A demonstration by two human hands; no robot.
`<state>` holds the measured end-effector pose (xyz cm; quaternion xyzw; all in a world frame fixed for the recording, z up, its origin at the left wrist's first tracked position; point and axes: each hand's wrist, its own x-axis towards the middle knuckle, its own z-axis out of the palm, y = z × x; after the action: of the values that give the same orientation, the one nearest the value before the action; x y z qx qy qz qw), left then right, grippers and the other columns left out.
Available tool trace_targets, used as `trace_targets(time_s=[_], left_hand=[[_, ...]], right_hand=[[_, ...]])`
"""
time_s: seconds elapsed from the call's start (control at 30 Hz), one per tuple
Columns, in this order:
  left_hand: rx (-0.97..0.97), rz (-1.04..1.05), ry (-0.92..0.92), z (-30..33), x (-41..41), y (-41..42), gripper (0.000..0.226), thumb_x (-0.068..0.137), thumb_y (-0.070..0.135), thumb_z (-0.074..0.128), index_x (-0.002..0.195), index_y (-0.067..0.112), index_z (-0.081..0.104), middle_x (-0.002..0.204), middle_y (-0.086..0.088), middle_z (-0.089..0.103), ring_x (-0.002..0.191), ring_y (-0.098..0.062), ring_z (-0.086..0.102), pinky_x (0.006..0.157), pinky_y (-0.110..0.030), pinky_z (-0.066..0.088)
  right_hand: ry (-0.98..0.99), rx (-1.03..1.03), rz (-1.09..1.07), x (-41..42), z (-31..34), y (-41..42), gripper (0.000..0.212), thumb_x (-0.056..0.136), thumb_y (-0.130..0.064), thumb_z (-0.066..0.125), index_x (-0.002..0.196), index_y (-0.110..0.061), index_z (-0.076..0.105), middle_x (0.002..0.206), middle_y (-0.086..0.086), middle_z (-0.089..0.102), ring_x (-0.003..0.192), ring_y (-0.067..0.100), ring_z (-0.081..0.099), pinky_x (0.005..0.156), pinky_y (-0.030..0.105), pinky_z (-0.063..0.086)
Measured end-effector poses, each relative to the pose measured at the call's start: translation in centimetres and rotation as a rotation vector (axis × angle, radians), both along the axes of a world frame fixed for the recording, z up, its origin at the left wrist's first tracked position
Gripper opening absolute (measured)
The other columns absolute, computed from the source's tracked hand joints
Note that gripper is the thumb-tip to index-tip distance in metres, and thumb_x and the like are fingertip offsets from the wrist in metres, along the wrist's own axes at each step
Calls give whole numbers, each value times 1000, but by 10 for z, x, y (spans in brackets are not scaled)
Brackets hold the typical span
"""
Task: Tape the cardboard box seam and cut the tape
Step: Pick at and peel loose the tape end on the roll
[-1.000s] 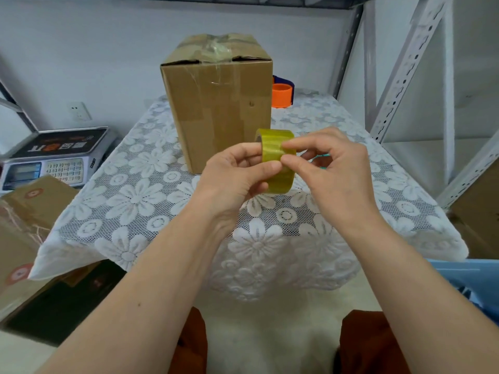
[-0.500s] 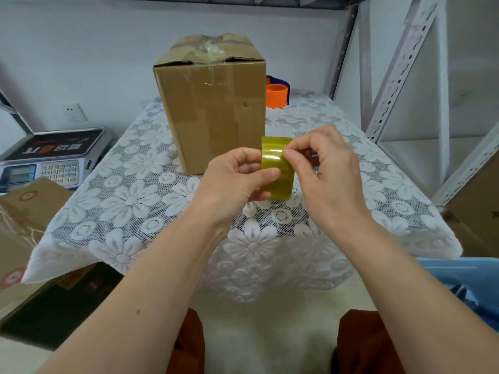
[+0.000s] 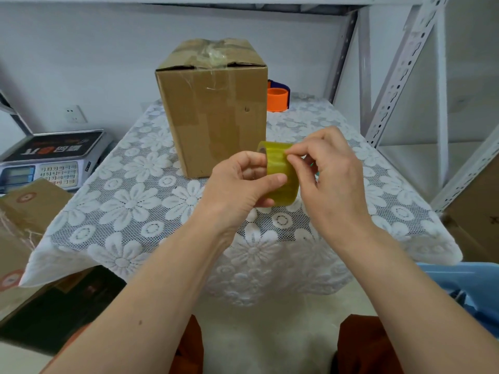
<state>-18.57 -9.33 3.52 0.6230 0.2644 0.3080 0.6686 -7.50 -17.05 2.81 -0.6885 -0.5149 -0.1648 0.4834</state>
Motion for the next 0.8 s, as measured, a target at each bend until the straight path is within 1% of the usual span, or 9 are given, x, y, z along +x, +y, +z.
trace_targets(time_s=[0.07, 0.17, 0.23, 0.3, 0.37, 0.43, 0.53, 0.63, 0.8], left_hand=[[55, 23, 21, 0, -1, -2, 28, 74, 2, 76, 100, 3, 64, 81, -6, 70, 58, -5, 64, 48, -16, 48], [101, 72, 46, -2, 2, -2, 27, 72, 2, 78, 95, 1, 63, 72, -5, 68, 49, -2, 60, 44, -14, 45], [128, 109, 67, -3, 5, -2, 26, 69, 3, 80, 89, 4, 63, 66, -2, 65, 46, 0, 57, 43, -13, 43], [153, 137, 82, -4, 8, -1, 26, 67, 4, 82, 86, 4, 64, 63, 0, 63, 48, -1, 57, 47, -15, 47], [143, 144, 78, -5, 9, -2, 27, 66, 4, 82, 86, 0, 65, 62, 1, 64, 52, -2, 61, 55, -16, 53], [116, 131, 74, -5, 8, -2, 27, 67, 4, 82, 87, -1, 65, 64, 1, 67, 54, -3, 64, 58, -16, 54], [71, 125, 74, -6, 8, -3, 26, 67, 3, 81, 88, -1, 66, 66, -1, 68, 54, -4, 65, 56, -17, 54], [41, 130, 72, -6, 7, -3, 24, 68, 2, 80, 88, 0, 66, 65, 0, 68, 52, -3, 65, 51, -12, 48], [0, 108, 66, -6, 6, -5, 21, 70, 2, 79, 89, 2, 69, 68, -2, 71, 54, -3, 66, 50, -12, 48]], right_hand=[[-66, 1, 3, -2, 0, -1, 10, 89, -9, 56, 87, -4, 64, 91, 7, 55, 80, 21, 54, 65, 39, 50], [-146, -16, -16, -4, 0, -1, 9, 89, -8, 55, 84, -2, 61, 90, 10, 55, 79, 24, 54, 63, 39, 48], [-156, -37, -43, -6, 0, 0, 9, 88, -9, 55, 84, -3, 61, 91, 9, 55, 80, 24, 54, 63, 36, 47], [-125, -45, -45, -5, 0, 0, 8, 88, -9, 55, 84, -5, 60, 92, 7, 54, 81, 22, 53, 63, 35, 46], [-97, -55, -28, -5, 0, -1, 7, 88, -9, 55, 83, -6, 59, 91, 3, 51, 81, 21, 52, 64, 35, 46], [-87, -83, -10, -4, 2, -2, 7, 88, -8, 55, 83, -6, 59, 91, -1, 47, 80, 18, 50, 65, 33, 45], [-74, -134, 9, -2, 2, -2, 6, 88, -8, 56, 84, -7, 59, 92, -3, 46, 80, 14, 48, 64, 28, 43], [-70, -168, 45, 0, 3, -2, 5, 88, -8, 55, 85, -8, 59, 93, -4, 46, 82, 13, 47, 65, 20, 39], [-59, -193, 91, 2, 4, -5, 4, 88, -8, 55, 85, -9, 58, 94, -3, 47, 85, 14, 48, 69, 18, 39]])
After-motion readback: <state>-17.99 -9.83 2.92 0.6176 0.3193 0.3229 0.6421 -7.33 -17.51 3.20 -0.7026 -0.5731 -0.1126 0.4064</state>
